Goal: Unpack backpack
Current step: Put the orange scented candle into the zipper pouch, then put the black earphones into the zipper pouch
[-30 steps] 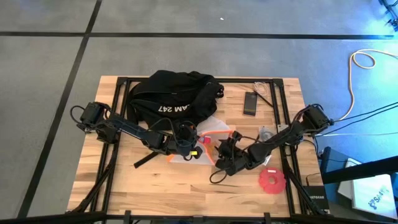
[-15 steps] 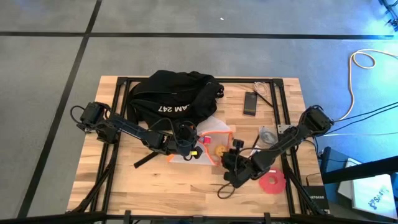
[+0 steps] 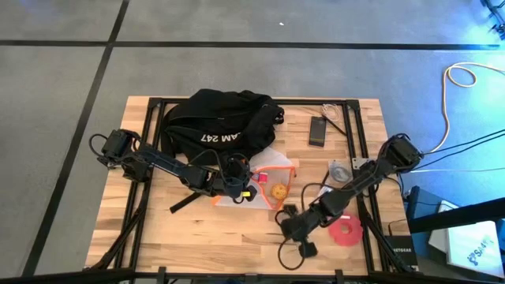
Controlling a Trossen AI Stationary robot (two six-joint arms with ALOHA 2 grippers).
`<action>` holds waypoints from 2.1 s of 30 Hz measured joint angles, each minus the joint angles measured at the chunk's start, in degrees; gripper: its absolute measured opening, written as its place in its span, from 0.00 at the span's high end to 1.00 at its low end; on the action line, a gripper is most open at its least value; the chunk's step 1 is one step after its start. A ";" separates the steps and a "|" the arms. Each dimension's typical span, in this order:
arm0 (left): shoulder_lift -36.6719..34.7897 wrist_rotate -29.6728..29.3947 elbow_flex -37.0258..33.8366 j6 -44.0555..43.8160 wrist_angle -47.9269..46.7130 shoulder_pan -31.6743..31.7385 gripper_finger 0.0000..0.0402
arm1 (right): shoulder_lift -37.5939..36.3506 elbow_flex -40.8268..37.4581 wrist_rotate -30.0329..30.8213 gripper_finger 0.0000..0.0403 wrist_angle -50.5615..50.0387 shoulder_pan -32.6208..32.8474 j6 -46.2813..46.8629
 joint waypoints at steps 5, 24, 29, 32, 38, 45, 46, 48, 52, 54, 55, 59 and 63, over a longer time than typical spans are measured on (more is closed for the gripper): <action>0.00 0.02 0.00 0.01 0.01 0.00 1.00 | 0.00 -4.02 -8.82 1.00 10.02 -1.90 -2.22; -0.02 0.00 0.00 0.01 -0.01 0.02 1.00 | 0.00 -9.81 24.80 1.00 2.44 -13.45 -12.00; -0.02 0.00 0.00 0.00 -0.02 0.04 1.00 | 0.00 -8.05 56.01 1.00 -0.81 -10.97 -12.50; -0.02 0.00 0.00 0.01 -0.02 0.07 1.00 | 0.00 -6.98 69.13 1.00 -1.48 -8.37 -12.78; -0.04 0.00 0.00 0.01 -0.05 0.07 1.00 | 0.00 -6.92 90.05 1.00 -0.81 -3.82 -13.24; -0.09 0.00 0.00 0.13 -0.05 0.07 1.00 | 0.00 -3.93 98.13 1.00 -0.67 1.64 -20.82; -0.09 0.00 0.00 0.14 -0.05 0.07 1.00 | 0.00 -3.12 98.13 1.00 -0.63 2.43 -22.11; -0.09 0.00 0.00 0.19 -0.05 0.07 1.00 | 0.00 -1.34 98.16 1.00 -0.51 4.32 -22.55; -0.09 0.00 0.00 0.19 -0.05 0.07 1.00 | 0.00 3.41 98.18 1.00 -0.44 8.25 -27.27; -0.09 0.00 0.00 0.21 -0.05 0.07 1.00 | 0.00 4.99 98.10 1.00 -0.58 10.39 -31.21; -0.09 0.00 0.00 0.21 -0.03 0.07 1.00 | 0.00 5.79 98.09 1.00 -0.74 11.66 -32.51; -0.09 0.00 0.00 0.21 -0.05 0.07 1.00 | 0.00 9.32 98.16 1.00 -0.71 17.31 -38.26; -0.09 0.00 0.00 0.20 -0.03 0.02 1.00 | 0.00 11.81 98.16 1.00 -0.77 20.12 -40.08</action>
